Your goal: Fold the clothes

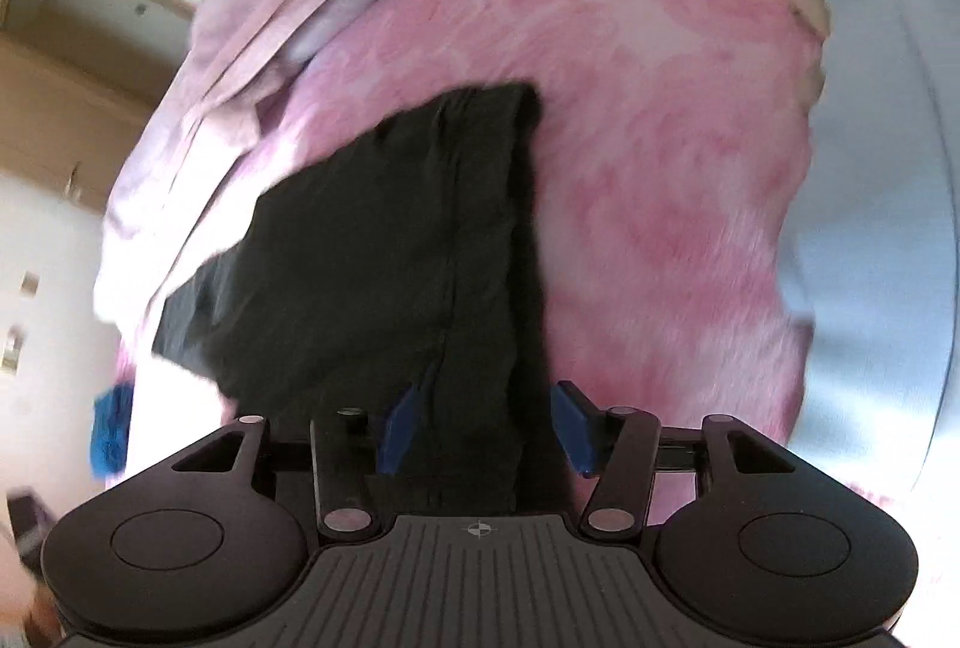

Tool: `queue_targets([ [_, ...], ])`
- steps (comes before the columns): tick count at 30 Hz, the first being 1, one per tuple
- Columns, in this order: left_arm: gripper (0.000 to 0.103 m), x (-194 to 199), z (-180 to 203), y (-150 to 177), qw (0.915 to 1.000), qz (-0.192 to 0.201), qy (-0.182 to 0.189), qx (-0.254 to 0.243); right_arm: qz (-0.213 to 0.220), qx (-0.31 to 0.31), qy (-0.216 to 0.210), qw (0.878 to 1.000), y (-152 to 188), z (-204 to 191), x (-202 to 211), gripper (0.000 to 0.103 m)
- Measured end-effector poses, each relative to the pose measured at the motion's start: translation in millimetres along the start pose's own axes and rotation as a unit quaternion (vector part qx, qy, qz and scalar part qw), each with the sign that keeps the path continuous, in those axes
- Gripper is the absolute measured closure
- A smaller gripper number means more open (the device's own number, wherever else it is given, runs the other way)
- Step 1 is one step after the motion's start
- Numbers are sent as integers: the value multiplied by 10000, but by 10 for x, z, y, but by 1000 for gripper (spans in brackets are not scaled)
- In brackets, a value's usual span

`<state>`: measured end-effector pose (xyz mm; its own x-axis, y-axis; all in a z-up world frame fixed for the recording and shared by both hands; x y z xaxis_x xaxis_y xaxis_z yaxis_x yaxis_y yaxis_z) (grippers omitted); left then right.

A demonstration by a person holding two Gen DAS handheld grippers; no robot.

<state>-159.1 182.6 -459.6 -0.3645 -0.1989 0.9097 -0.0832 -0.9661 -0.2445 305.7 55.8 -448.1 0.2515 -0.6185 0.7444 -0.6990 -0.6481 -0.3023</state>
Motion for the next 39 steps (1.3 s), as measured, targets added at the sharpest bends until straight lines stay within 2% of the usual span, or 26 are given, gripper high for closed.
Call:
queue_targets([
  [2, 83, -5, 12, 9, 10000, -11, 16, -33, -1, 39, -38, 10000, 39, -24, 5, 62],
  [6, 83, 8, 5, 24, 10000, -13, 18, -79, -2, 118, -114, 9999, 117, -73, 15, 63],
  [7, 83, 8, -2, 32, 10000, -18, 8, -87, -2, 138, -133, 9998, 137, -85, 18, 75],
  [8, 83, 13, -6, 41, 10000, -21, -2, -97, -3, 158, -152, 9998, 156, -97, 20, 83],
  [9, 83, 21, -11, 47, 9999, -19, -8, -104, -3, 178, -171, 9997, 176, -110, 23, 98],
  [10, 83, 34, -16, 50, 9999, -12, -9, -109, 5, 185, -170, 9997, 192, -111, 29, 99],
  [13, 83, 63, -48, 63, 9999, 27, -6, -114, 179, -37, 237, 9996, 172, 105, 111, 103],
  [18, 83, 60, -140, 139, 10000, -28, -48, -62, 442, -374, 865, 9946, 150, 438, 264, 103],
  [22, 83, 76, -217, 206, 10000, -23, -65, 61, 250, -24, 267, 9993, 223, 76, 349, 103],
  [25, 83, 101, -213, 234, 9999, -21, 25, 117, 200, -504, -14, 9985, 325, 152, 286, 97],
  [27, 83, 120, -181, 228, 10000, 15, 53, 10, 84, -436, -232, 9987, 375, 104, 206, 95],
  [29, 83, 136, -170, 218, 10000, 39, 56, -64, -9, -337, -356, 9988, 387, 72, 131, 88],
  [31, 83, 147, -177, 220, 10000, 33, 68, -42, -101, -343, -470, 9983, 380, 57, 70, 59],
  [35, 83, 129, -171, 243, 10000, 5, 44, 2, -130, -362, -602, 9974, 375, 27, 82, 59],
  [39, 83, 89, -122, 275, 10000, -59, 78, 15, -373, -563, -909, 9936, 450, 87, 76, 59],
])
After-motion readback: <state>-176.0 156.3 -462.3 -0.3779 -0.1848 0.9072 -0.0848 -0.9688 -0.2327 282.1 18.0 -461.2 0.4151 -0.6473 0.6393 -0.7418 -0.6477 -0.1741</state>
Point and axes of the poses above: each gripper's, at about its wrist camera, not at the fingertips, and x roughly against the way its jaws point, z to its right, y to its underside, the point moved 10 cm from there along -x, roughly the way its jaws point, and after that the axes turned 2 degrees about -y, right-handed, at the moved point
